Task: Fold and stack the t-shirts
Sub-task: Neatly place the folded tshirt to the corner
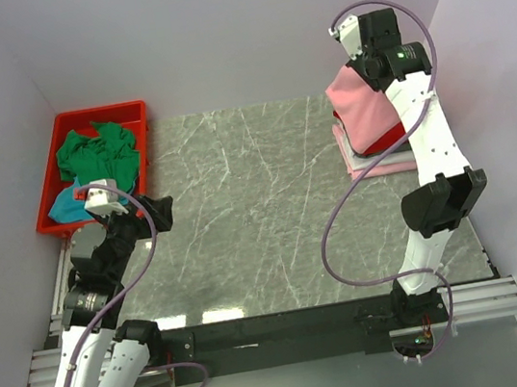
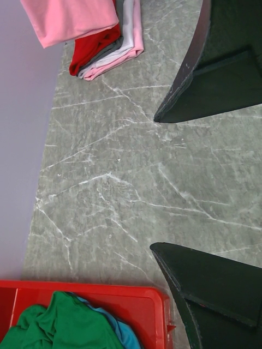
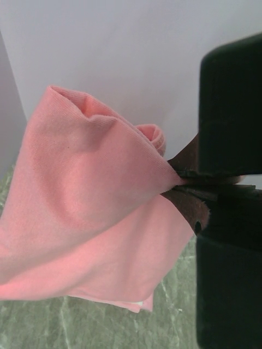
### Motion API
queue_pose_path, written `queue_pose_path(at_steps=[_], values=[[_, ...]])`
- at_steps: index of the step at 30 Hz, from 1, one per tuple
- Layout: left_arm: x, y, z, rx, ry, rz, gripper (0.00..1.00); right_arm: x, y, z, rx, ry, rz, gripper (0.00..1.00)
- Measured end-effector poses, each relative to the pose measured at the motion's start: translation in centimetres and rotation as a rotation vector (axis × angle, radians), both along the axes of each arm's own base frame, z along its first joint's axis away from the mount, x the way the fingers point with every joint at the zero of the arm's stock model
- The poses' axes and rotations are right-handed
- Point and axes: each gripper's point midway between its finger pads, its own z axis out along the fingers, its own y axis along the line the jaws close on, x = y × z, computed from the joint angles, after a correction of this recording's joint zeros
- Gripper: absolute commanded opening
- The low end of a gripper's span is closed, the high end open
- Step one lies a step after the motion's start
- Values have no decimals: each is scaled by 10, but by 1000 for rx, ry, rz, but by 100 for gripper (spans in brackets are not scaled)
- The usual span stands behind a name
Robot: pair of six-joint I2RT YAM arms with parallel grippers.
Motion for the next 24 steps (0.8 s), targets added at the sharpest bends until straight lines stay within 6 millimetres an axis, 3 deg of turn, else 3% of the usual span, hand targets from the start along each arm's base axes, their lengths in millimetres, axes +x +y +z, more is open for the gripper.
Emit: queue_pose_path(at_steps=[10, 24], values=[[1, 0, -3, 2, 9, 0, 96, 2, -8, -12, -14, 41, 27, 0], [2, 0, -4, 3, 16, 0, 96, 22, -25, -38, -27, 83, 21, 0]])
